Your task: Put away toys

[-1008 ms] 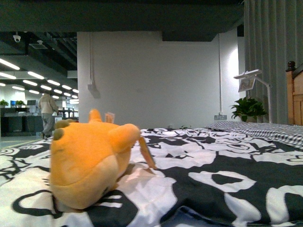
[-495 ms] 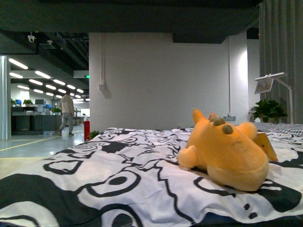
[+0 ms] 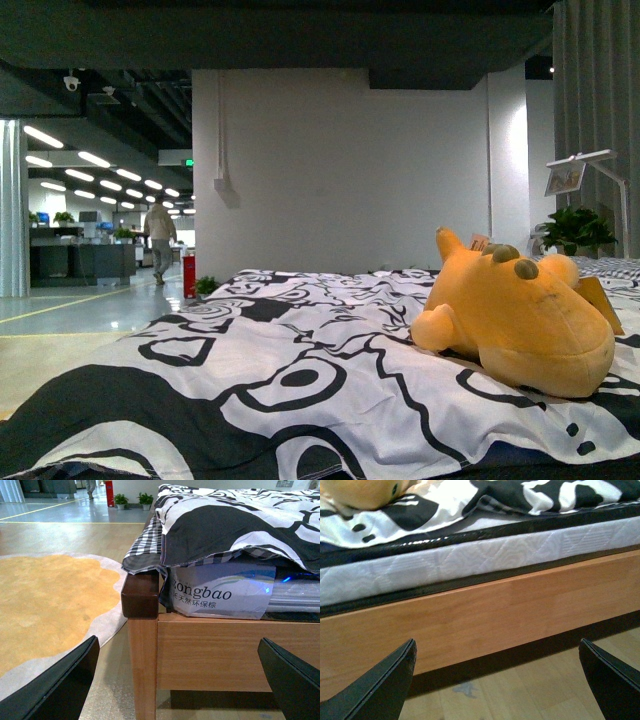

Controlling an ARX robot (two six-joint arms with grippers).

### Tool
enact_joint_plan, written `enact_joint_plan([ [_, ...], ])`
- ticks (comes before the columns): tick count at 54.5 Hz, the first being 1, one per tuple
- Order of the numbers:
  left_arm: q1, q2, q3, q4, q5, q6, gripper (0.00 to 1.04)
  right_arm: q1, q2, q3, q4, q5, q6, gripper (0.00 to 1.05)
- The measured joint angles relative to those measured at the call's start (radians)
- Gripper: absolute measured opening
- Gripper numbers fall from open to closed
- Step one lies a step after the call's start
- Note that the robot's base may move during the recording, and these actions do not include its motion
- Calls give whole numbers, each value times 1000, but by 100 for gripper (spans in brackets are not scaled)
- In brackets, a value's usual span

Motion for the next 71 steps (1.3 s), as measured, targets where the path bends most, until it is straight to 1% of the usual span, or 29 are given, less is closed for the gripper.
enact_joint_plan([
  [3, 0, 0, 0, 0, 1, 0, 98, 34, 61, 27, 66, 1, 0, 98],
  [7, 0, 0, 0, 0, 1, 0, 98, 72, 192, 74, 207, -14, -10, 98],
  [11, 0, 0, 0, 0, 1, 0, 98, 76, 334, 117, 349, -46, -28, 98],
  [16, 0, 0, 0, 0, 1, 0, 98, 76, 455, 163, 467, -80, -50, 98],
  [26, 0, 0, 0, 0, 1, 0, 98, 75, 703, 270, 691, -111, -93, 98],
  [35, 0, 0, 0, 0, 1, 0, 98, 75, 911, 352, 855, -124, -126, 98],
  [44, 0, 0, 0, 0, 1, 0, 98, 81, 1073, 447, 963, -122, -161, 98],
  [54, 0, 0, 0, 0, 1, 0, 98, 108, 1207, 559, 1026, -107, -212, 98],
  [61, 0, 0, 0, 0, 1, 0, 98, 158, 1304, 652, 1076, -77, -277, 98],
  [71, 0, 0, 0, 0, 1, 0, 98, 216, 1390, 724, 1122, -59, -357, 98],
])
